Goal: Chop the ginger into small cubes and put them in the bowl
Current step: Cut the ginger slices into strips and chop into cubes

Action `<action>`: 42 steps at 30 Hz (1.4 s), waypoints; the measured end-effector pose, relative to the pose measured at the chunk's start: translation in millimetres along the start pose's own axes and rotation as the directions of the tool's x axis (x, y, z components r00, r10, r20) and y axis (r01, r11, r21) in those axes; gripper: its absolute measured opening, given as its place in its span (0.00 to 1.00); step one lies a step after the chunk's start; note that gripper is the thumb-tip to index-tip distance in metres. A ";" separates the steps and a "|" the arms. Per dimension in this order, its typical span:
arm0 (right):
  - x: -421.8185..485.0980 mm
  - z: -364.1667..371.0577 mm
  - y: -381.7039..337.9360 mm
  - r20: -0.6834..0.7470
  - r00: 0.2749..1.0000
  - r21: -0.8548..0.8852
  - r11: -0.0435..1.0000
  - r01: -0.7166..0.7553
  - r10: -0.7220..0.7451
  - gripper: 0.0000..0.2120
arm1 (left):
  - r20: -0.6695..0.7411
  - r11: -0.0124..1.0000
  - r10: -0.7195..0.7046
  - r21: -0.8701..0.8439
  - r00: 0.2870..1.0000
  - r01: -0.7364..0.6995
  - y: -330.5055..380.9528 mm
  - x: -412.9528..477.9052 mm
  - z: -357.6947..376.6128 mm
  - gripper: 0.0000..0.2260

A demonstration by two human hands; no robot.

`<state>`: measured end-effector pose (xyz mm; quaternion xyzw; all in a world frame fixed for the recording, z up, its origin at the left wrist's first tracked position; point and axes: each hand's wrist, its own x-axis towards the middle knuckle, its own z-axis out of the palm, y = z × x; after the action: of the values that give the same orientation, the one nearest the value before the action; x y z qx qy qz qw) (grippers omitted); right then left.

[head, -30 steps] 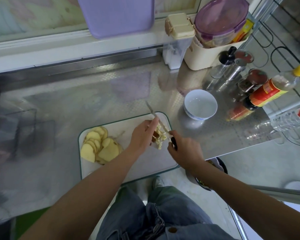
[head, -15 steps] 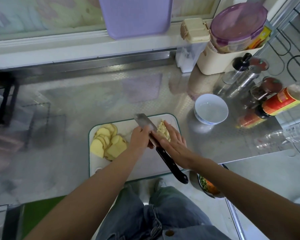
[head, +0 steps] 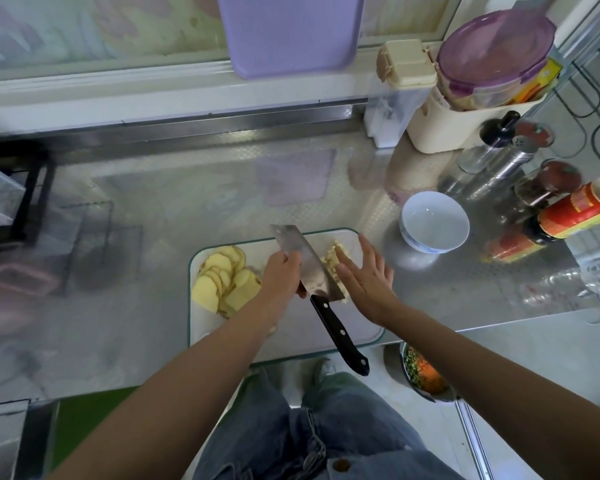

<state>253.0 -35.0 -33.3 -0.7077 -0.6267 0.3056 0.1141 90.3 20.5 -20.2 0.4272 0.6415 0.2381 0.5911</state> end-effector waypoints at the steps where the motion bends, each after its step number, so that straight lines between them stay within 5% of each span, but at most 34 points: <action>1: -3.7 -4.9 -2.6 -0.045 0.999 -0.027 0.999 0.024 -0.025 0.27 | -0.001 1.000 0.009 0.020 1.000 -0.009 0.4 0.1 -0.1 0.11; 4: -24.0 -17.1 -15.2 -0.056 0.990 -0.023 0.992 0.125 -0.127 0.34 | -0.030 0.993 0.034 0.118 0.999 -0.030 1.9 0.8 3.5 0.14; 7: -42.7 -17.0 -23.4 0.175 0.981 -0.143 0.984 0.104 -0.078 0.39 | -0.025 0.992 0.043 0.124 0.999 -0.040 3.0 -1.2 14.2 0.13; 9: -46.3 -13.7 -22.3 0.177 0.984 -0.165 0.984 0.063 -0.033 0.34 | 0.017 0.996 0.042 0.084 0.999 -0.044 5.4 -2.9 23.4 0.13; 12: -43.3 -18.3 -17.1 0.052 0.994 0.176 0.979 -0.107 0.099 0.17 | 0.097 0.996 0.083 0.029 0.992 -0.086 11.1 -6.1 37.0 0.20; 15: -44.6 -27.1 -7.7 0.103 0.959 0.636 0.724 -0.267 0.263 0.03 | 0.106 0.886 0.227 0.389 0.968 -0.251 4.2 -2.8 40.9 0.22; 20: -53.6 -38.8 5.7 0.191 0.946 0.816 0.494 -0.300 0.261 0.08 | 0.149 0.554 0.425 0.738 0.893 -0.386 -0.6 2.1 40.8 0.22; 24: -57.2 -43.1 12.4 0.212 0.946 0.857 0.418 -0.300 0.245 0.11 | 0.154 0.528 0.372 0.775 0.915 -0.346 2.6 11.1 51.5 0.22; 33: -56.6 -42.5 14.4 0.108 0.973 0.794 0.571 -0.209 0.206 0.08 | 0.069 0.548 0.493 0.750 0.867 -0.371 -2.6 14.1 36.3 0.09; 42: -25.3 6.6 -22.9 0.235 0.972 0.675 0.715 -0.180 0.022 0.06 | -0.096 0.608 0.545 0.729 0.833 -0.313 -18.3 -6.9 -53.5 0.03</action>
<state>229.7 -56.4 -18.7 -0.6107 -0.4357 0.5961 0.2862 33.6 15.8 -21.2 0.7144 0.6432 0.1833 0.2057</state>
